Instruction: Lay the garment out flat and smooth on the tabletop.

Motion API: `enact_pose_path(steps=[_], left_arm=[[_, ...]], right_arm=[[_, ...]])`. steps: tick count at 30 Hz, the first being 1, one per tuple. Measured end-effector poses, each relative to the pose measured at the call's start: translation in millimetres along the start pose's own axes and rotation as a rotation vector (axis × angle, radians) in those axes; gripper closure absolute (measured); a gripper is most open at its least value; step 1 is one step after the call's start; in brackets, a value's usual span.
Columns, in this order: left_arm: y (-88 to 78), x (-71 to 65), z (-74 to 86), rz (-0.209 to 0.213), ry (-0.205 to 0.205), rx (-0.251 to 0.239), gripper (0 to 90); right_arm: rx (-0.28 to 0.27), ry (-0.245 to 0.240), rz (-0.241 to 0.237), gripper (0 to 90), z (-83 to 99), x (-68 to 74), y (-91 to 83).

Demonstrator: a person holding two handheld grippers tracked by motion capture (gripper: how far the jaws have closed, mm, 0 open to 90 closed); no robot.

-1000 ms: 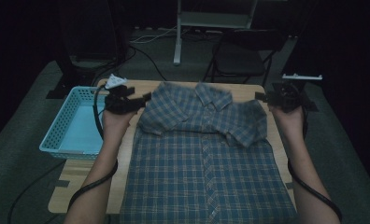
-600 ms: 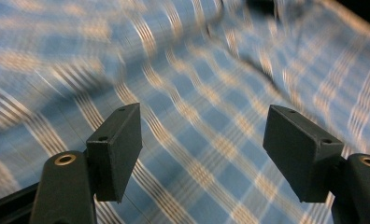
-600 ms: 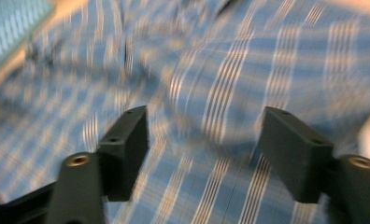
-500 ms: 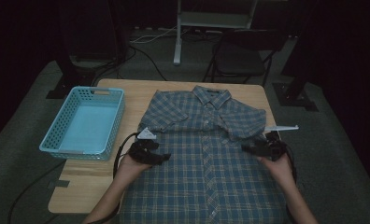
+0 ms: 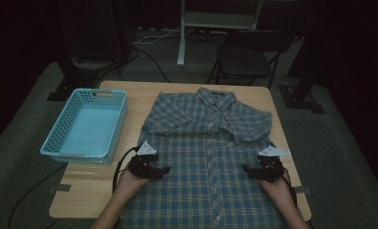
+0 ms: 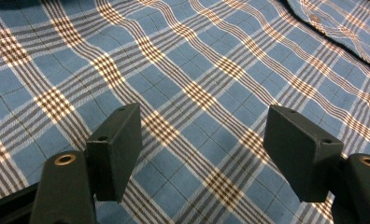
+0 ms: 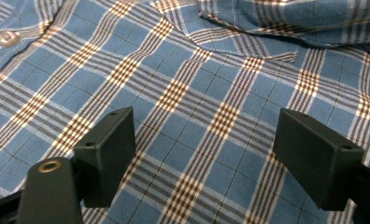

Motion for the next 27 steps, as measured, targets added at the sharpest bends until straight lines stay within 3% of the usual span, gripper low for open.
enact_pose_path(steps=[7,13,27], left_arm=[[-3.0,-6.3,6.9,-0.004,-0.005,-0.024,29.1],[-5.8,-15.0,12.1,0.003,0.006,-0.020,29.1],[-14.1,-40.4,27.1,0.057,0.013,-0.015,29.1]], right_arm=[[-0.045,-0.021,0.054,21.1,9.0,5.3,-7.8],[-0.003,-0.001,-0.006,19.2,14.1,4.6,-13.3],[0.006,-0.001,-0.007,19.2,36.8,12.0,-37.6]])
Point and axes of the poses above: each handheld gripper's, and its own axes: y roughly forward along the jaws, z roughly out of its underside, x roughly to its left, the point moved 3 cm from there along y, roughly forward along the jaws, and after that the axes turned 5 degrees about z, right-handed, at the moved point
